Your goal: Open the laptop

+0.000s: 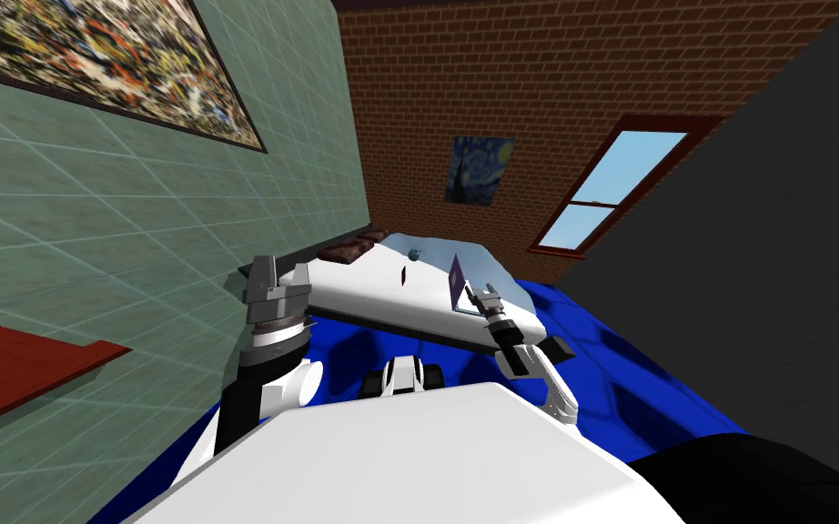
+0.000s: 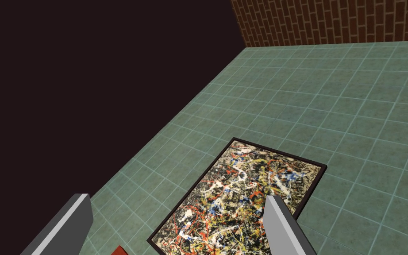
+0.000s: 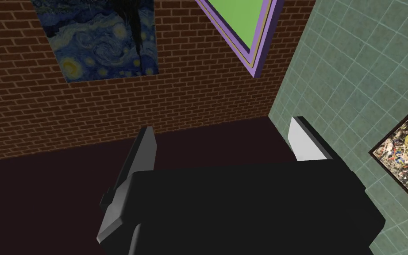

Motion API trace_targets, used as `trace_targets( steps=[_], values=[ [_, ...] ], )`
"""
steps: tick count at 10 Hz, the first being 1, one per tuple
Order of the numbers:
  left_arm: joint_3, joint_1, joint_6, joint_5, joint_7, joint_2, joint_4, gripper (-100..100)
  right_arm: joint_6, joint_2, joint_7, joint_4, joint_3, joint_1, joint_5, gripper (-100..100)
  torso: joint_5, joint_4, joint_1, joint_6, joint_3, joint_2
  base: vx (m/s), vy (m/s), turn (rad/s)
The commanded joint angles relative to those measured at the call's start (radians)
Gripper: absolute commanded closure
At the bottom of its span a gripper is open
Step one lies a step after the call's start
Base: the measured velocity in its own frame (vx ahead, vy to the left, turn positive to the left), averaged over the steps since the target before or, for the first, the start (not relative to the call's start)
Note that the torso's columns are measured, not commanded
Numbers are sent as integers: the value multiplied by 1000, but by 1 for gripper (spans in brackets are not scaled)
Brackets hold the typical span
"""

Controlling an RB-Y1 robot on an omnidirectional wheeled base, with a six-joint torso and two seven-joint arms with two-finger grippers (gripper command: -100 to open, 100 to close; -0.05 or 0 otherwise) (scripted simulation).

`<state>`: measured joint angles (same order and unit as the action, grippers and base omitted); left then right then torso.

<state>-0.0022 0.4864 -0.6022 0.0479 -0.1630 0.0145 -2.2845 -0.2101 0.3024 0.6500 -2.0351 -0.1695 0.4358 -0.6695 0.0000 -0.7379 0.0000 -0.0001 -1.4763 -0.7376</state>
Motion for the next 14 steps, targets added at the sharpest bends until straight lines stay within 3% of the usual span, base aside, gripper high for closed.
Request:
trace_targets(
  steps=[1,7,14],
  values=[
    [0,0,0,0,0,0,0,0,32,33,78,47,-22,-14,-81,-100,0,0,0,0,0,0,72,179,-70],
    [0,0,0,0,0,0,0,0,100,107,228,139,-64,-36,-244,-100,0,0,0,0,0,-1,55,153,-67],
    [0,0,0,0,0,0,0,0,156,178,356,214,-101,-54,-381,-100,0,0,1,0,0,0,33,114,-50]
  ],
)
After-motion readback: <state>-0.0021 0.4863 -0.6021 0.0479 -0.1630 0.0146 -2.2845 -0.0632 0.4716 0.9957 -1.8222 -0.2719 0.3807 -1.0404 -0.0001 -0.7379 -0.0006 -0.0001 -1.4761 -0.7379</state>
